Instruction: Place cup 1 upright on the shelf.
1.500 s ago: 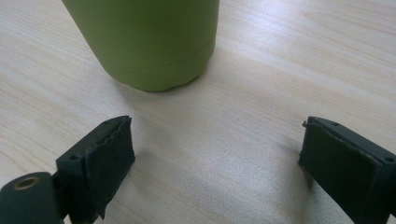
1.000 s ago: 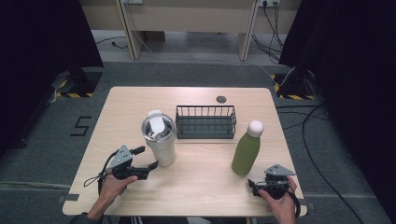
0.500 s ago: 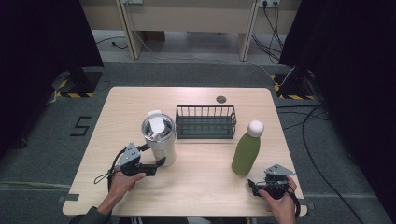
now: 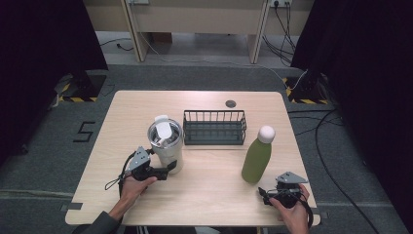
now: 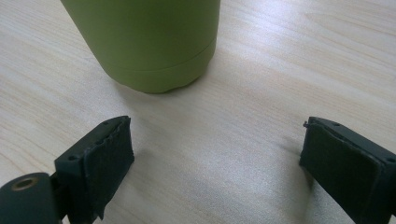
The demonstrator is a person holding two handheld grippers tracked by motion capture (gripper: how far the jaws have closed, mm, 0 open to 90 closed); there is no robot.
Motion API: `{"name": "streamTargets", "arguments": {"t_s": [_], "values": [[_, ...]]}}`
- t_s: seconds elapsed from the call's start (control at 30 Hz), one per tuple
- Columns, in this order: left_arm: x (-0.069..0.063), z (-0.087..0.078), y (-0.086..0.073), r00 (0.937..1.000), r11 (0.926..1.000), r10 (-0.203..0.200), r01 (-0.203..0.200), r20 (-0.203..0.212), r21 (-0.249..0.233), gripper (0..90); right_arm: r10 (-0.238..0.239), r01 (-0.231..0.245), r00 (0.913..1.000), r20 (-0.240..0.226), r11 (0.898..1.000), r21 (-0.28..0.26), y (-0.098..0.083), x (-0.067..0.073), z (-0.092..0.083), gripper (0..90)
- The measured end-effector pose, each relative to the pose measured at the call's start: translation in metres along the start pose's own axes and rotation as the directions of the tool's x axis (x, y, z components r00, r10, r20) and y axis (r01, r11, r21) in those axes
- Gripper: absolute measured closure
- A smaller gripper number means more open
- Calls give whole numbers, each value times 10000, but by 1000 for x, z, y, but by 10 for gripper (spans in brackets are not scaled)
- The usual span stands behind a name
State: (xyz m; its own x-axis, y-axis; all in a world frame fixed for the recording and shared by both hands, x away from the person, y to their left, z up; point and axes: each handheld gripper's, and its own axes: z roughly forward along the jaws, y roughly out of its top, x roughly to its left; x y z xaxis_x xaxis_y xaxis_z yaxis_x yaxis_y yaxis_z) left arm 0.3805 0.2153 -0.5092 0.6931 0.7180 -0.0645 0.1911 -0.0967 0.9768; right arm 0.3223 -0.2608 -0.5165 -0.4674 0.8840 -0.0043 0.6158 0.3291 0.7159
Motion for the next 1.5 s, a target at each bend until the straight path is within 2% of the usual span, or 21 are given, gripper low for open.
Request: {"name": "streamTargets", "arguments": {"t_s": [0.57,1.03,1.27,1.5], "values": [[-1,15,-2,9996,9976,-263,259,-50,-635,75,24,-24,10000,-23,10000,33,0,0,0,94],[-1,20,-4,9996,9941,-266,259,-58,-1054,78,-20,20,10000,-33,10000,22,0,0,0,94],[-2,20,-4,9998,9943,2,-22,-191,-1065,97,-24,24,10000,-32,10000,12,0,0,0,94],[-5,18,-3,9991,9946,82,-125,-426,-1026,103,-77,77,10000,-40,10000,0,1,-1,1,94]]}}
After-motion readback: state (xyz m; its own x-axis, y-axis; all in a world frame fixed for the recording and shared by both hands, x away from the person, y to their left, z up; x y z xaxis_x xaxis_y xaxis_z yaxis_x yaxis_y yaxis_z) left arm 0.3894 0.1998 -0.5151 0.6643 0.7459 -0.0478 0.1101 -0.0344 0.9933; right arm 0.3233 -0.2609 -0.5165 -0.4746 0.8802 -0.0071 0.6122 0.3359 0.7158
